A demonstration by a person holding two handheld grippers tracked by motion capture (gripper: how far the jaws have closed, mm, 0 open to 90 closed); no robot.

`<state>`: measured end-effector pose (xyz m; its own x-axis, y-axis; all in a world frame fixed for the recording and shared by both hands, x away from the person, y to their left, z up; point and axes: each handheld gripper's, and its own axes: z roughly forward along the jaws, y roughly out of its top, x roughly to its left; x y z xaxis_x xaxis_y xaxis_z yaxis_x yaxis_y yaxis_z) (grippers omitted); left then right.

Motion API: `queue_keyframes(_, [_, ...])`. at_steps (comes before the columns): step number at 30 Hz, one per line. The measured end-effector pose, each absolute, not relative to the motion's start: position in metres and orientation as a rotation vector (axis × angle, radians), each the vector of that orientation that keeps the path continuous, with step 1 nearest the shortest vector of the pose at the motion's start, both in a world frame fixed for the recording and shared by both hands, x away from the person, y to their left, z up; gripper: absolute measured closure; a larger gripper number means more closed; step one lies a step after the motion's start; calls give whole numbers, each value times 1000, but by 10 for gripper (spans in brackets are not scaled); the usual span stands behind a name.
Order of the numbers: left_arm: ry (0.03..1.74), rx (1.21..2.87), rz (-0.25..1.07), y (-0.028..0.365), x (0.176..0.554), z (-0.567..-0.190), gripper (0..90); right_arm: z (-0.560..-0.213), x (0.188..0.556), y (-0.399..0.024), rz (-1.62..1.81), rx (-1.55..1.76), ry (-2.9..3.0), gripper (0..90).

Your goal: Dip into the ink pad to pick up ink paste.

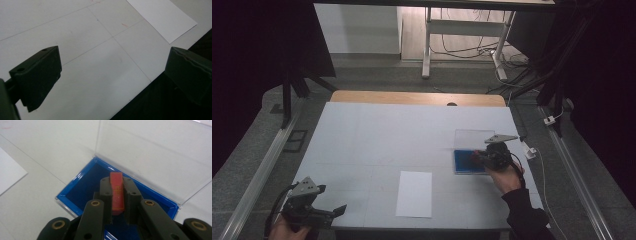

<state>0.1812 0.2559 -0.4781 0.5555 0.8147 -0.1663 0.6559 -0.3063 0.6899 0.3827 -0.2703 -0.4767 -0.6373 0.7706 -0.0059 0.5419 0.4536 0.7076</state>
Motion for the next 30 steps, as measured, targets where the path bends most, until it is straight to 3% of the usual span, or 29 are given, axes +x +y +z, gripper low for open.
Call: queue_keyframes(30, [1181,2049,274,256,181,-478,11,-453,356,-251,1160,986,2418,800])
